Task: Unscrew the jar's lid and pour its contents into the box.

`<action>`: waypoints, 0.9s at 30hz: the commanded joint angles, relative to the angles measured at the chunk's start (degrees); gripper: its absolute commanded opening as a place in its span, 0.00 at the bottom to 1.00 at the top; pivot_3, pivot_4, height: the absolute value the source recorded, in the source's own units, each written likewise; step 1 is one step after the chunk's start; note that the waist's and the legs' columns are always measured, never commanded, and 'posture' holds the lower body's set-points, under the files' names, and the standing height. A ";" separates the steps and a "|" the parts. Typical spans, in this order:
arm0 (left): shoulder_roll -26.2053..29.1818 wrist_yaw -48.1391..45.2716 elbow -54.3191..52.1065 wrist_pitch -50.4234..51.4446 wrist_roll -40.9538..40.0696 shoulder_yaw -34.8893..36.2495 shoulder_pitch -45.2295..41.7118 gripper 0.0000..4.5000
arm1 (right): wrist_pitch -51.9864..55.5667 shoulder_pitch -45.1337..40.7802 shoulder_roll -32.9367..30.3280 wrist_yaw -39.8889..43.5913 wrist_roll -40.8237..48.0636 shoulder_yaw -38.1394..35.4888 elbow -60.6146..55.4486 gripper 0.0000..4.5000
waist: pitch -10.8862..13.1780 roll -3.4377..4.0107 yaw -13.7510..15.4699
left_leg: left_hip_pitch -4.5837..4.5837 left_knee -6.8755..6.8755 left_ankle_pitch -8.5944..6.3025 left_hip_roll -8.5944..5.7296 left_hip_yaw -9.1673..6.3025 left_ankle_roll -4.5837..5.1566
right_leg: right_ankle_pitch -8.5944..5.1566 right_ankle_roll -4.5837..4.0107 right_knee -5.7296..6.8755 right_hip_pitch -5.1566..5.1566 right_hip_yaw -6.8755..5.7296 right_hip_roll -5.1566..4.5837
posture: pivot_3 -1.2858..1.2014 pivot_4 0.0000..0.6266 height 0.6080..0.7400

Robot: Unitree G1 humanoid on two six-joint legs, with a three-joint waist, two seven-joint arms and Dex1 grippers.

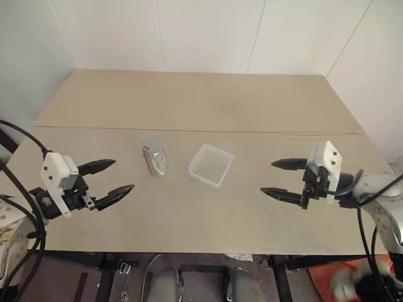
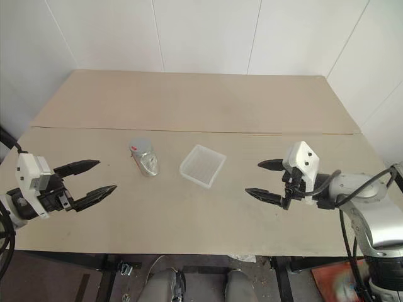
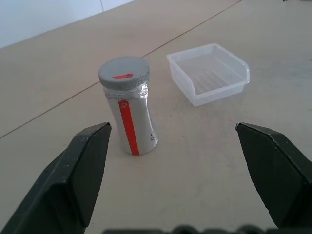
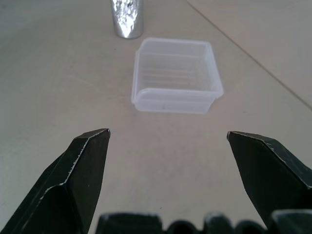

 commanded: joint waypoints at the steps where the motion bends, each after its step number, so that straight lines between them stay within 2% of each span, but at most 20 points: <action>1: 0.29 0.06 -1.16 -0.27 -0.82 0.73 -0.87 0.99 | -0.20 0.20 -0.49 -1.03 1.15 -2.28 -3.08 1.00 | 0.00 0.00 0.00 | 0.00 0.00 0.00 0.00 0.00 0.00 | 0.00 0.00 0.00 0.00 0.00 0.00 | 0.52 0.24 1.00; 6: -2.14 2.95 0.25 -1.28 1.58 -1.31 -1.08 0.99 | -0.76 -0.52 -0.41 -2.57 -0.85 -0.96 -3.76 1.00 | 0.00 0.00 -0.01 | 0.01 -0.01 0.00 0.00 0.00 0.00 | 0.00 0.00 0.00 0.01 0.00 0.01 | 0.52 0.24 1.00; 10: -3.75 4.55 2.96 -2.76 4.61 -3.43 -1.91 0.99 | 1.29 -5.24 0.70 -3.44 1.04 1.00 -4.40 1.00 | 0.00 0.01 -0.17 | 0.03 -0.01 0.00 -0.03 0.01 0.00 | 0.00 -0.01 0.01 -0.01 0.00 0.02 | 0.52 0.24 1.00; 19: -8.33 2.57 19.09 -7.82 10.20 -14.13 -17.02 0.99 | 5.08 -10.68 3.57 -7.01 0.64 6.84 -8.18 1.00 | 0.00 -0.01 0.39 | -0.08 0.03 0.00 -0.10 -0.02 0.01 | 0.01 0.00 -0.05 0.02 -0.05 -0.01 | 0.52 0.24 1.00; 27: -13.14 1.25 36.15 -16.49 15.93 -19.08 -28.23 0.99 | 5.15 -11.36 3.55 -7.21 0.78 7.69 -10.78 1.00 | 0.01 -0.02 0.07 | -0.06 0.05 0.01 -0.09 -0.01 0.01 | 0.03 0.00 0.02 0.04 -0.09 0.04 | 0.52 0.24 1.00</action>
